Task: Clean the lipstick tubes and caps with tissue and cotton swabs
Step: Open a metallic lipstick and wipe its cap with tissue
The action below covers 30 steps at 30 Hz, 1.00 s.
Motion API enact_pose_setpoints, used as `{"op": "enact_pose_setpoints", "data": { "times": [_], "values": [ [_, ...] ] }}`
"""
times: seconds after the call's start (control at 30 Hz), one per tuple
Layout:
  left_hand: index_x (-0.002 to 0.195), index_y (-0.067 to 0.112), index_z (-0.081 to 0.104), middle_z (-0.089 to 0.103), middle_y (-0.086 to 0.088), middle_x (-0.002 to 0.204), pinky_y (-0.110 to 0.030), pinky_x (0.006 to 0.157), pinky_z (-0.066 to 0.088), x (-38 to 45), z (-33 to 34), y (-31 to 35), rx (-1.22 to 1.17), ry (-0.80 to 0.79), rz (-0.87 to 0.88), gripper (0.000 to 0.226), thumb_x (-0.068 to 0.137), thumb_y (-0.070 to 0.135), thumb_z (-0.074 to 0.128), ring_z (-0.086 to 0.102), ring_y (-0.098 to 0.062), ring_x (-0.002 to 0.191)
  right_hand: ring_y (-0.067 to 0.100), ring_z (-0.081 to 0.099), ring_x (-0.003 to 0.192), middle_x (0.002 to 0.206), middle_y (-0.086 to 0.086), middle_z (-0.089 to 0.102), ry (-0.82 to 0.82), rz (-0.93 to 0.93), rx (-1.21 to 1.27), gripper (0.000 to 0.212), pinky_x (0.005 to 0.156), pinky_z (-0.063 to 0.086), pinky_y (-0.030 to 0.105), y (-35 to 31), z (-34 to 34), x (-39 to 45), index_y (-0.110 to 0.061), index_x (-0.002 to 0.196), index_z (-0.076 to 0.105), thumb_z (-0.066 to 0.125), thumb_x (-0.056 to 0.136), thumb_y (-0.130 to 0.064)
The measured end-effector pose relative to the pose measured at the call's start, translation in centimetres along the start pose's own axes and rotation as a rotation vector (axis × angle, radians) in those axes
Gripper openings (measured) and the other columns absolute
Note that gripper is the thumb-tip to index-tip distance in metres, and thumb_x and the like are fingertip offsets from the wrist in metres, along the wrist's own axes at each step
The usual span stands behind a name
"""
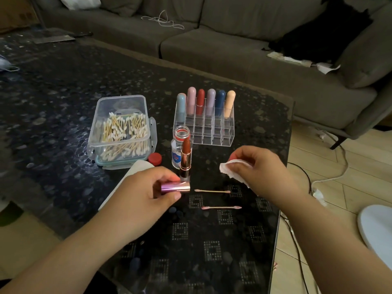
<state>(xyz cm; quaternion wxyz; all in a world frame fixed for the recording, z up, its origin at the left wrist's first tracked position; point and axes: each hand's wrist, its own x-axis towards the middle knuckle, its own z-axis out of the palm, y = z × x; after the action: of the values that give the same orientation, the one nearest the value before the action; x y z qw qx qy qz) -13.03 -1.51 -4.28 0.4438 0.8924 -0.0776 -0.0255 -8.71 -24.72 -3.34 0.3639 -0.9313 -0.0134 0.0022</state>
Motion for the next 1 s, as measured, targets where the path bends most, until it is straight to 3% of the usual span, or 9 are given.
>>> {"op": "enact_pose_setpoints", "data": {
  "times": [0.1,0.23,0.33,0.43,0.57,0.7,0.8,0.9,1.0],
  "values": [
    [0.087,0.041,0.061,0.064,0.022,0.086,-0.008,0.076,0.041,-0.3,-0.3,0.0,0.201,0.022,0.063,0.025,0.080,0.021,0.073,0.059,0.005,0.086,0.009,0.055,0.093,0.099,-0.006,0.060,0.002,-0.108,-0.144,0.016,0.072,0.039,0.009,0.3,1.4,0.6,-0.024,0.095,0.071,0.057,0.092,-0.016],
    [0.102,0.037,0.056,0.059,0.019,0.098,-0.010,0.078,0.037,0.1,-0.2,-0.1,0.394,0.038,0.095,0.021,0.086,0.027,0.066,0.053,0.001,0.094,0.016,0.046,0.119,0.120,-0.005,0.058,-0.005,-0.181,-0.378,0.029,0.106,0.025,0.031,0.4,3.0,1.4,-0.026,0.123,0.063,0.052,0.096,-0.023],
    [0.109,0.033,0.058,0.059,0.014,0.105,-0.020,0.087,0.037,0.5,0.1,-0.7,0.530,0.016,0.141,0.021,0.088,0.034,0.061,0.051,-0.004,0.101,0.012,0.033,0.132,0.137,-0.010,0.048,-0.025,-0.139,-0.494,0.044,0.108,0.012,0.030,-0.1,3.0,1.6,-0.033,0.138,0.045,0.053,0.094,-0.035],
    [0.110,0.029,0.061,0.057,0.010,0.109,-0.027,0.092,0.033,0.8,0.5,-1.4,0.591,-0.003,0.191,0.023,0.088,0.034,0.061,0.049,-0.013,0.108,0.015,0.039,0.128,0.132,-0.005,0.053,0.073,-0.163,-0.350,0.046,0.112,0.024,0.037,-0.6,2.0,1.4,-0.027,0.134,0.051,0.062,0.089,-0.033],
    [0.123,0.031,0.055,0.053,0.011,0.119,-0.027,0.098,0.027,0.8,0.7,-1.6,0.649,-0.004,0.222,0.033,0.091,0.036,0.056,0.045,-0.011,0.117,0.007,0.050,0.113,0.119,-0.008,0.058,0.138,-0.170,-0.209,0.035,0.096,0.034,0.015,-1.0,0.9,0.9,-0.023,0.125,0.060,0.062,0.090,-0.025],
    [0.100,0.024,0.070,0.064,0.007,0.091,-0.035,0.078,0.046,0.8,0.5,-1.6,0.631,0.009,0.235,0.039,0.064,0.029,0.085,0.063,-0.018,0.087,-0.006,0.053,0.091,0.104,-0.016,0.059,0.161,-0.154,-0.124,0.030,0.074,0.034,-0.004,-1.3,0.4,0.0,-0.024,0.119,0.064,0.063,0.089,-0.022],
    [0.111,0.024,0.066,0.061,0.008,0.104,-0.031,0.089,0.039,0.3,-0.2,-0.9,0.580,0.015,0.231,0.039,0.075,0.032,0.076,0.059,-0.014,0.100,-0.010,0.054,0.088,0.100,-0.017,0.062,0.207,-0.133,-0.032,0.024,0.070,0.038,-0.001,-2.0,-0.4,-0.8,-0.030,0.112,0.065,0.063,0.089,-0.023],
    [0.104,0.023,0.066,0.063,0.008,0.098,-0.029,0.083,0.042,0.1,-2.0,-0.1,0.577,0.136,0.262,0.035,0.071,0.030,0.078,0.063,-0.015,0.091,-0.005,0.059,0.087,0.095,-0.018,0.064,0.248,-0.137,0.079,0.020,0.066,0.041,0.006,-4.6,-2.2,-1.1,-0.035,0.105,0.064,0.062,0.089,-0.023],
    [0.119,0.024,0.055,0.059,0.008,0.112,-0.026,0.089,0.039,0.5,-5.1,1.1,0.518,0.212,0.226,0.031,0.089,0.032,0.058,0.056,-0.012,0.103,-0.008,0.058,0.080,0.087,-0.022,0.060,0.180,-0.244,-0.022,0.020,0.058,0.043,0.005,-9.3,-4.3,-0.5,-0.039,0.105,0.060,0.061,0.088,-0.028]
  ]
}}
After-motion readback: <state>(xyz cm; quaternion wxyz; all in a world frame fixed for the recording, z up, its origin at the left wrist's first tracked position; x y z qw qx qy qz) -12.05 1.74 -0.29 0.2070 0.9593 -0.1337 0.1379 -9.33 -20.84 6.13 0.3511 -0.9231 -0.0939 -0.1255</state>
